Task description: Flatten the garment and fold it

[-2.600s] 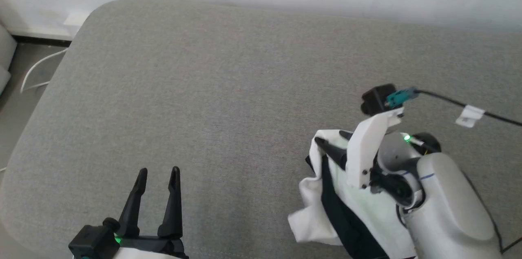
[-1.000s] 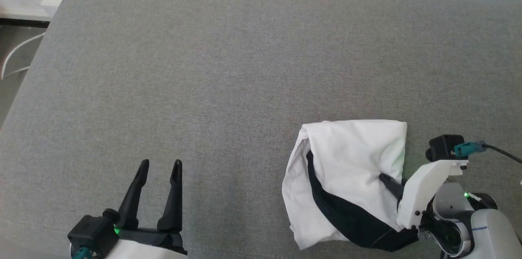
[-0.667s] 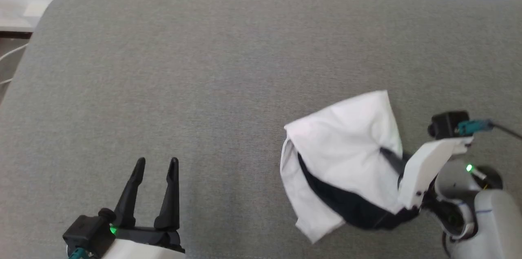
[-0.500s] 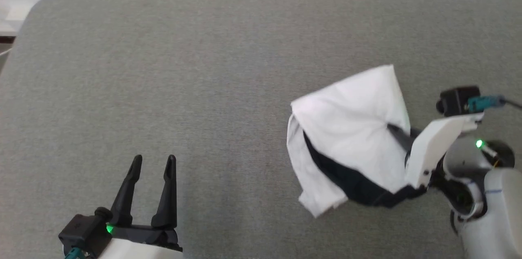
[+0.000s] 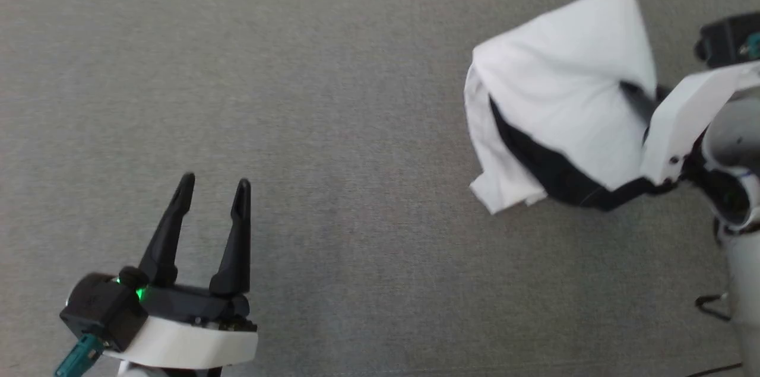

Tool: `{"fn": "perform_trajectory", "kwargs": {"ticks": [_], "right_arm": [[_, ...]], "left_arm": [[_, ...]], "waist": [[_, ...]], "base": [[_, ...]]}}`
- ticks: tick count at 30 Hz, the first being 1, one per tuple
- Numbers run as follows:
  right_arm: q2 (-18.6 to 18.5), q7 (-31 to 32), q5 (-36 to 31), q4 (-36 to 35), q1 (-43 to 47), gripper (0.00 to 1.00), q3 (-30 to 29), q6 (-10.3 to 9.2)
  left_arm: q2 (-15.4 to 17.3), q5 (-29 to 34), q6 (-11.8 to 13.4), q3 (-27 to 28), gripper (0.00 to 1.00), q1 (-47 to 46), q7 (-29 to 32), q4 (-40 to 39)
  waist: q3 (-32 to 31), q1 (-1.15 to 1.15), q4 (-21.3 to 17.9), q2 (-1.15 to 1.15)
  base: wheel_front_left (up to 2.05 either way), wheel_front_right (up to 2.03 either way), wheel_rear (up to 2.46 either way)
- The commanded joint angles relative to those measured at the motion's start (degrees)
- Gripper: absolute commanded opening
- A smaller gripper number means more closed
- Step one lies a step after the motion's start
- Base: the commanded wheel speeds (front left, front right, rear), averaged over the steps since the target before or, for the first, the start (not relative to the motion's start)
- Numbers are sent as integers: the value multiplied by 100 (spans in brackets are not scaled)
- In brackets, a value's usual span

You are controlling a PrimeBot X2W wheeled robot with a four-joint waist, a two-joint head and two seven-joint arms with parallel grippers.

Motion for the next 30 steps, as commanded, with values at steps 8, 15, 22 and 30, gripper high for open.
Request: {"fn": "perform_trajectory", "kwargs": {"ticks": [8,15,22,30], "right_arm": [[-365,-189,-188,66,-708,0,-85,-4],[-618,-297,-294,207,-1180,0,-198,-4],[-826,-495,-336,435,-1525,0,-537,-4],[-949,-757,-522,748,-1812,0,-1001,-4]], "left_arm": [[223,192,-6,-119,100,-441,243,-417],[403,291,-37,-177,100,-762,420,-656],[567,391,-67,-250,100,-1060,584,-860],[733,475,-66,-254,100,-1183,740,-1053]], "waist": [[713,-1,-651,0],[1143,-1,-894,0],[1591,-1,-986,0],[1918,-1,-1119,0]], "base": [[0,0,0],[0,0,0],[0,0,0],[0,0,0]]}}
